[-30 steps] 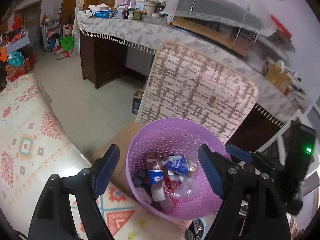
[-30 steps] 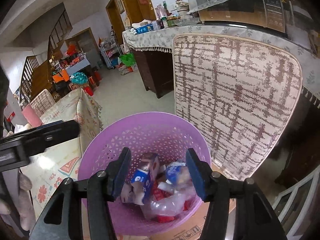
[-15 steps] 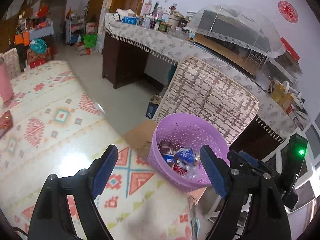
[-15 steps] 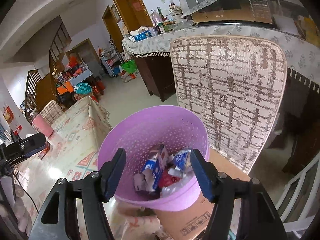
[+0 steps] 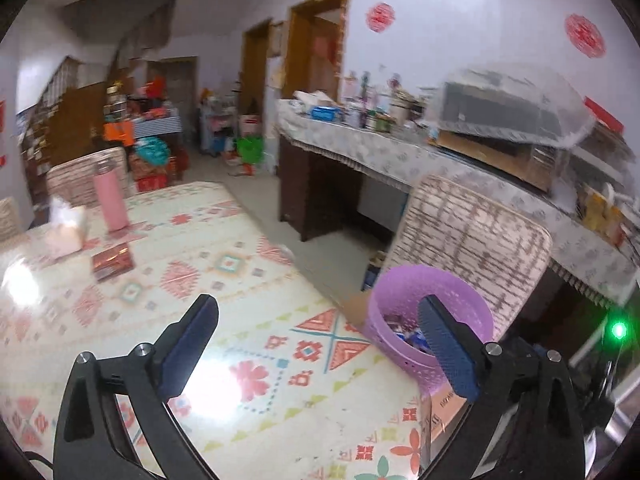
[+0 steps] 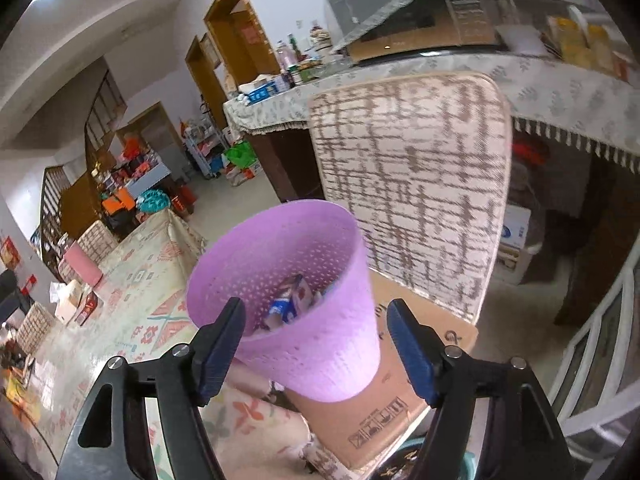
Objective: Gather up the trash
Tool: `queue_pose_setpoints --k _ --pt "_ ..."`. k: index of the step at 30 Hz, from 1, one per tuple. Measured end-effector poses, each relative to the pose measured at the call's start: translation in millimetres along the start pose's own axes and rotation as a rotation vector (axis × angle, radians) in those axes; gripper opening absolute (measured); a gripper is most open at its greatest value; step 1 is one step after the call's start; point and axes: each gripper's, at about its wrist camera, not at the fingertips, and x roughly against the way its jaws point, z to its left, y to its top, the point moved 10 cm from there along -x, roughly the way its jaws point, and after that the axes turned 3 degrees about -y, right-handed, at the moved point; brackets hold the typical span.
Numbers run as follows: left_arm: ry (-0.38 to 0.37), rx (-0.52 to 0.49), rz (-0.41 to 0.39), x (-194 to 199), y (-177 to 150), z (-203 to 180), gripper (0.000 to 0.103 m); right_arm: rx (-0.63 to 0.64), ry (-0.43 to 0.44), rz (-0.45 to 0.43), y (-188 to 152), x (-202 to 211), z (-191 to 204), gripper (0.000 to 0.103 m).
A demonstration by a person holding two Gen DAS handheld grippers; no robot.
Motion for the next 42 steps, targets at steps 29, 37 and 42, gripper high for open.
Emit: queue_pose_setpoints --k 29,37,42 --pt "0.231 -0.025 -0.058 -28.9 2.6 0.6 0.103 -0.05 -0.002 0.04 -19.5 -43.5 -54.9 0.079" --pt "0.251 -0.072 -0.038 -26.4 -7.9 -8.6 0.103 0.009 0.031 0.045 -24.1 -34.4 -29.8 0.081" --pt "0.24 -0.101 0.06 -35.6 -33.6 -12.8 0.103 0.068 0.037 0.059 -34.3 -25.9 -9.4 0.082"
